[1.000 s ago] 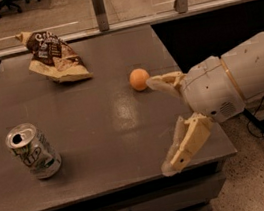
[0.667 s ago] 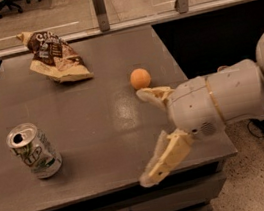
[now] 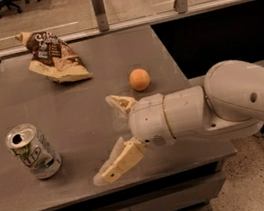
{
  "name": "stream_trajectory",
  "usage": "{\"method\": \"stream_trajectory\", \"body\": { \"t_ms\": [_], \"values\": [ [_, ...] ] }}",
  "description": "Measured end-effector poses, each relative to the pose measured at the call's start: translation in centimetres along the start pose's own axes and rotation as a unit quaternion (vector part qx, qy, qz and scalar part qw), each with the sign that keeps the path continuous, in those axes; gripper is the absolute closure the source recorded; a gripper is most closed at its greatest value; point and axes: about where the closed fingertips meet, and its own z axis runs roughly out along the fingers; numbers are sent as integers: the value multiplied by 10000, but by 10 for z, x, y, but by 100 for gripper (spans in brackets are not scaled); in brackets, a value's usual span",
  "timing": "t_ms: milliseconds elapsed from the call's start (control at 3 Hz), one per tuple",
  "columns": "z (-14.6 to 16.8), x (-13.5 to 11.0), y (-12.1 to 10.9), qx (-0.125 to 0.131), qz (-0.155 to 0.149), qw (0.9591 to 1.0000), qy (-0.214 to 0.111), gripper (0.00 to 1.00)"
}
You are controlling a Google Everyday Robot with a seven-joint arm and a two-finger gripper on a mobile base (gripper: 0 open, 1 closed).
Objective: Move 7up can near orange
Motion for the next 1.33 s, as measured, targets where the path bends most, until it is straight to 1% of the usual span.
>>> {"method": "stream_trajectory", "body": {
  "t_ms": [333, 667, 1000, 1333],
  "values": [
    [40, -6, 8, -105, 7, 9997, -198, 0],
    [67, -13, 10, -121, 22, 9995, -280, 0],
    [94, -21, 12, -238, -16, 9989, -397, 0],
    [120, -31, 12, -421, -112, 9974, -576, 15]
  ]
}}
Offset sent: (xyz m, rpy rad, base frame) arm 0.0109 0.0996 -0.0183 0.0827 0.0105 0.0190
